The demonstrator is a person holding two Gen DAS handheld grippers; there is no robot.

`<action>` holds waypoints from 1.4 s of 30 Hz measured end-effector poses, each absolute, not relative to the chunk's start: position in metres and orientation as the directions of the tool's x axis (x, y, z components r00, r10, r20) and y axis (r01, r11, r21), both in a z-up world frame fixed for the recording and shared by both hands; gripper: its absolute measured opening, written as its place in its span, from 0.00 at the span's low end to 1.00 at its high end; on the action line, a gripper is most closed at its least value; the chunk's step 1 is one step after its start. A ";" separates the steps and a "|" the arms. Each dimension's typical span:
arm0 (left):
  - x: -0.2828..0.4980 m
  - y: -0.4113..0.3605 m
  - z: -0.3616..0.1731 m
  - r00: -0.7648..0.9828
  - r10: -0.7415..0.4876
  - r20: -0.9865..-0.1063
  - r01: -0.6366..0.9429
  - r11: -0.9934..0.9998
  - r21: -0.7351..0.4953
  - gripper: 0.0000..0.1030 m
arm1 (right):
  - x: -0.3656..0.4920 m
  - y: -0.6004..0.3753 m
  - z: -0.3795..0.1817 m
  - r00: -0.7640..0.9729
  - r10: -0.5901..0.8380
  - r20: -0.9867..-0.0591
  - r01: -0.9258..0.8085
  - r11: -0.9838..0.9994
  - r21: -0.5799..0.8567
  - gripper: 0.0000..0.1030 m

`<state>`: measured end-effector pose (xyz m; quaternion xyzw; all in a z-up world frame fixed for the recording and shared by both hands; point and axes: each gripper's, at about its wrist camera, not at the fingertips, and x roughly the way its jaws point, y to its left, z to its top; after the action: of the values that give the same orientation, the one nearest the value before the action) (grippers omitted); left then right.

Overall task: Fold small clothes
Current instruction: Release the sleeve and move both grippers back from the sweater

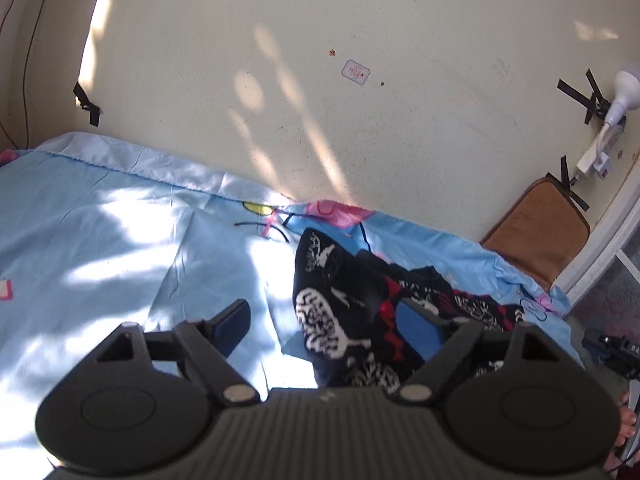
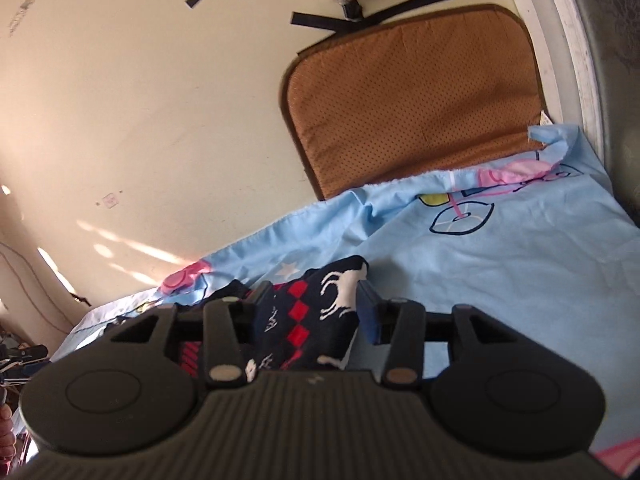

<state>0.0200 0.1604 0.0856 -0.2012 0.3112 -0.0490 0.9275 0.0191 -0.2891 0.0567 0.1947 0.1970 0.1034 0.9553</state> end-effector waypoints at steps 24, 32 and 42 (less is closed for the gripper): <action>-0.139 0.077 0.050 0.735 0.105 -0.670 -0.093 0.994 0.055 0.81 | -0.163 -0.248 0.001 0.816 0.345 -0.465 -0.239 0.932 0.272 0.48; -0.153 0.074 0.046 0.725 0.123 -0.678 -0.104 0.992 0.068 0.81 | -0.179 -0.261 -0.009 0.825 0.330 -0.459 -0.210 0.933 0.293 0.48; -0.157 0.077 0.035 0.693 0.137 -0.708 -0.120 0.990 0.074 0.81 | -0.183 -0.264 -0.021 0.811 0.343 -0.474 -0.211 0.927 0.310 0.48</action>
<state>-0.1572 0.0770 0.0355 0.0109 0.3853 0.0697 0.9201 -0.1829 -0.2640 -0.0211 0.1224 0.2701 0.1466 0.9437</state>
